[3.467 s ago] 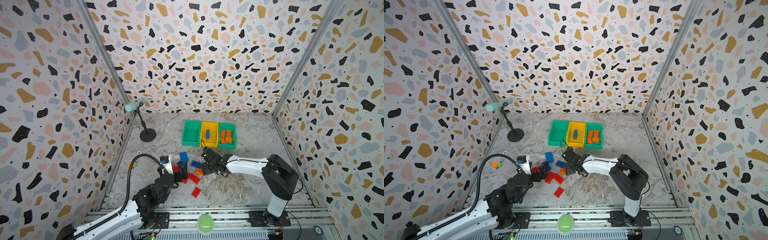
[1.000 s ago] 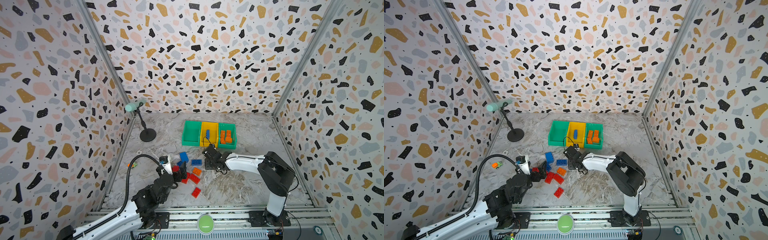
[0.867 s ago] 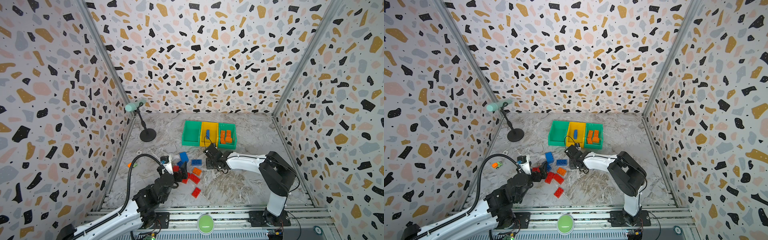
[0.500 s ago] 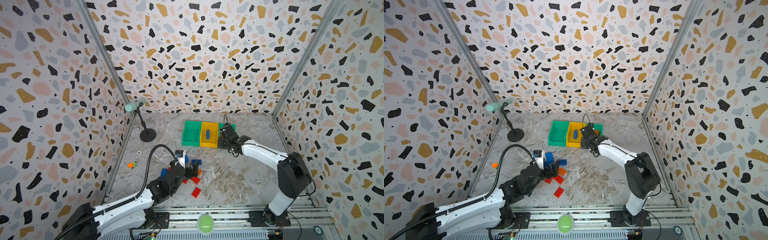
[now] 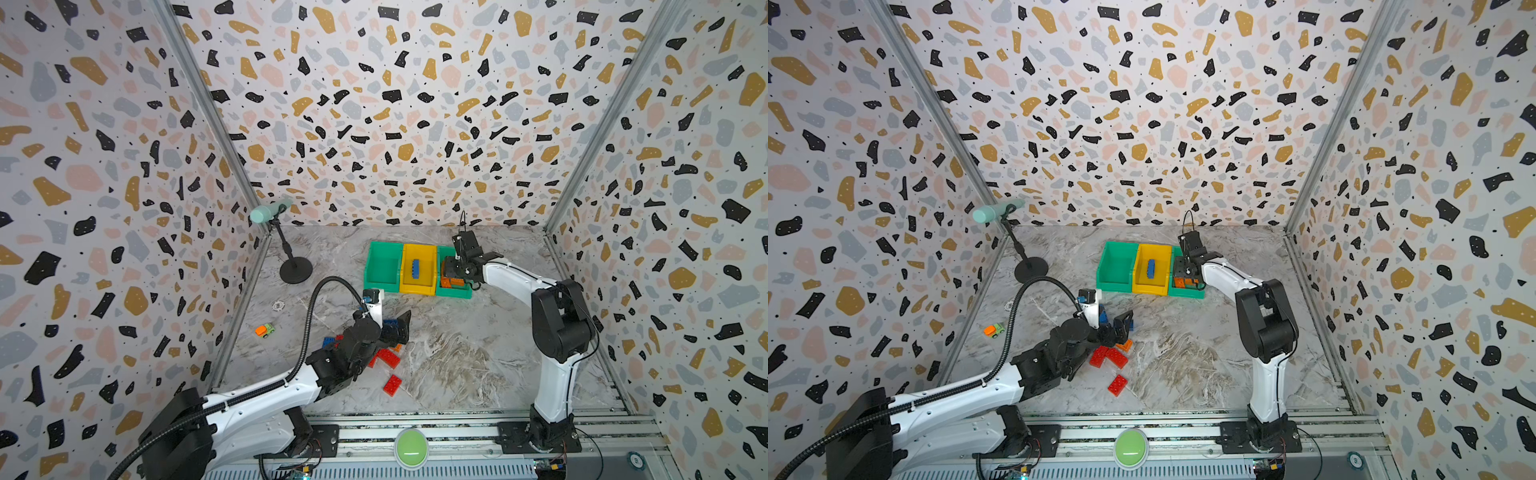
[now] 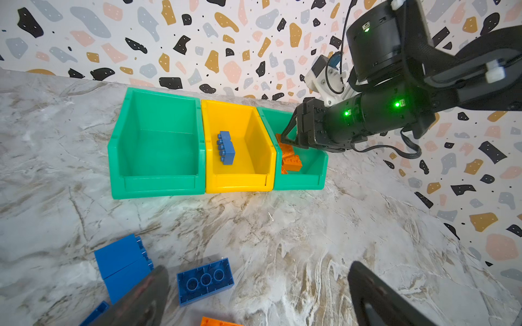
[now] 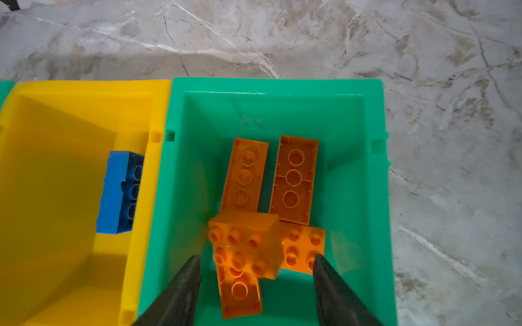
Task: Sort the legos into containers by color
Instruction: Place the lego in the container.
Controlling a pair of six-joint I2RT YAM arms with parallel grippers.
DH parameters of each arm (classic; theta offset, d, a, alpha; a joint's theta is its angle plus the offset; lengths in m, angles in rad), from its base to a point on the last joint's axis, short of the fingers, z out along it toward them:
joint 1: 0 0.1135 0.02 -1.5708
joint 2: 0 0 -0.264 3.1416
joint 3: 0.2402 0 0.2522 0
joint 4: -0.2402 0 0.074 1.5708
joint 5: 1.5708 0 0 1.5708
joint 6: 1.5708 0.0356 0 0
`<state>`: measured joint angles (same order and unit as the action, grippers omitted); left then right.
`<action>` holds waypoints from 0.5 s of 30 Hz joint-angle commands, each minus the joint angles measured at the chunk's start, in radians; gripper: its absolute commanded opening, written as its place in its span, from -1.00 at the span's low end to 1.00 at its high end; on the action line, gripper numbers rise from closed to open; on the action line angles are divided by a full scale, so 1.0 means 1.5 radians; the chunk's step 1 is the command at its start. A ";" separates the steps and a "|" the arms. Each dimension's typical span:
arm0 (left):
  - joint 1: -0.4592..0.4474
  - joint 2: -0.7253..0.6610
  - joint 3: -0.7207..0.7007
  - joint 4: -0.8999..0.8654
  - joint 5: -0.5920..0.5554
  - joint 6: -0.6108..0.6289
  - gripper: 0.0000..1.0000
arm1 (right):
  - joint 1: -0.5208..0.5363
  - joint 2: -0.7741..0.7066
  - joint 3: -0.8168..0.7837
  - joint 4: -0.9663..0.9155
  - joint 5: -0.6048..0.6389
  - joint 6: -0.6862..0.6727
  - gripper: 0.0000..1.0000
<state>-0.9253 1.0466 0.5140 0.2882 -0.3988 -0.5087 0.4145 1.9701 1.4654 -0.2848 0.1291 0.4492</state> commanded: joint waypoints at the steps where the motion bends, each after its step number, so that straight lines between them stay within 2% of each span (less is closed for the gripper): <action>1: 0.003 -0.027 -0.013 -0.009 -0.023 -0.001 1.00 | 0.002 -0.028 0.032 -0.022 -0.013 -0.023 0.32; 4: 0.003 -0.050 -0.027 -0.031 -0.034 -0.009 1.00 | 0.017 -0.076 0.003 -0.022 -0.017 -0.024 0.35; 8: 0.003 -0.098 -0.060 -0.082 -0.052 -0.027 1.00 | 0.080 -0.155 -0.063 -0.028 -0.013 -0.024 0.36; 15: 0.003 -0.262 -0.160 -0.154 -0.081 -0.101 0.99 | 0.210 -0.253 -0.207 -0.009 -0.045 0.058 0.37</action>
<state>-0.9253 0.7269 0.3096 0.1158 -0.4767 -0.5972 0.6834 1.6218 1.2118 -0.2806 0.0875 0.4732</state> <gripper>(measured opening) 0.998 0.683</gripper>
